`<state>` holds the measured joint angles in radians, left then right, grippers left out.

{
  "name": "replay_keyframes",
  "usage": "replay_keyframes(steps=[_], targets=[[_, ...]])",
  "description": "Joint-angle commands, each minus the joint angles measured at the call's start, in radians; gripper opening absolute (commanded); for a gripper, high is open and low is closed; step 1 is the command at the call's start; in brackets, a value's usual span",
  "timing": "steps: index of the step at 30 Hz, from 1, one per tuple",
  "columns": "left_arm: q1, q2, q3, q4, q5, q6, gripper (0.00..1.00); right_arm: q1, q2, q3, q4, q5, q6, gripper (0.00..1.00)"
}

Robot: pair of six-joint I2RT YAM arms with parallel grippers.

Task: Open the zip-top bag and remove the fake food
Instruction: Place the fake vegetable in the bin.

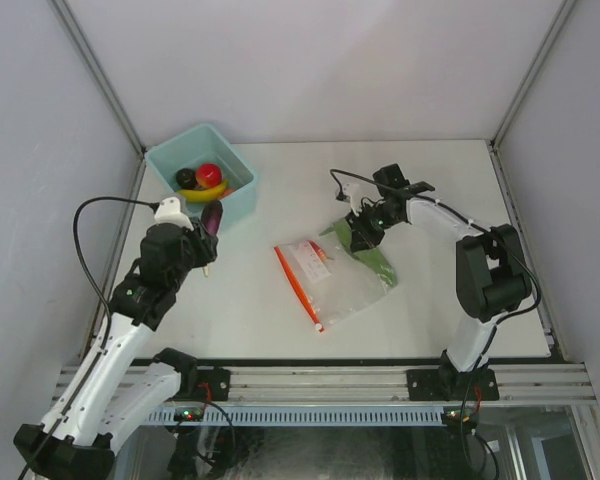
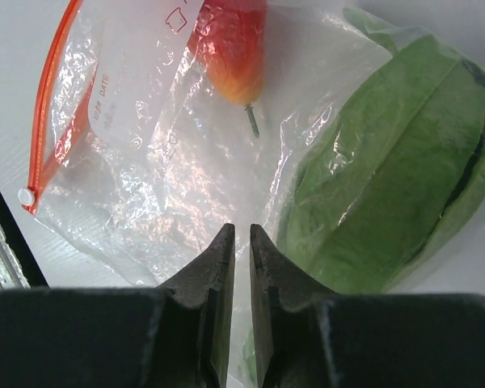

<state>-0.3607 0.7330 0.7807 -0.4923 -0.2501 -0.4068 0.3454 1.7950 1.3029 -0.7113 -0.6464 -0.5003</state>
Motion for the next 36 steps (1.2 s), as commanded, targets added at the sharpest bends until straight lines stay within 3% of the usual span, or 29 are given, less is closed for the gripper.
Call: replay_keyframes(steps=[1,18,36], targets=[[0.075,0.014,0.052,0.112,0.139,0.017,0.00,-0.015,-0.057,0.029,0.001,-0.059,-0.027,0.13],[0.314,0.126,0.047,0.260,0.385,-0.071,0.00,-0.031,-0.105,0.019,-0.016,-0.120,-0.072,0.13],[0.404,0.283,0.129,0.291,0.406,-0.115,0.00,-0.038,-0.112,0.019,-0.027,-0.133,-0.088,0.13]])
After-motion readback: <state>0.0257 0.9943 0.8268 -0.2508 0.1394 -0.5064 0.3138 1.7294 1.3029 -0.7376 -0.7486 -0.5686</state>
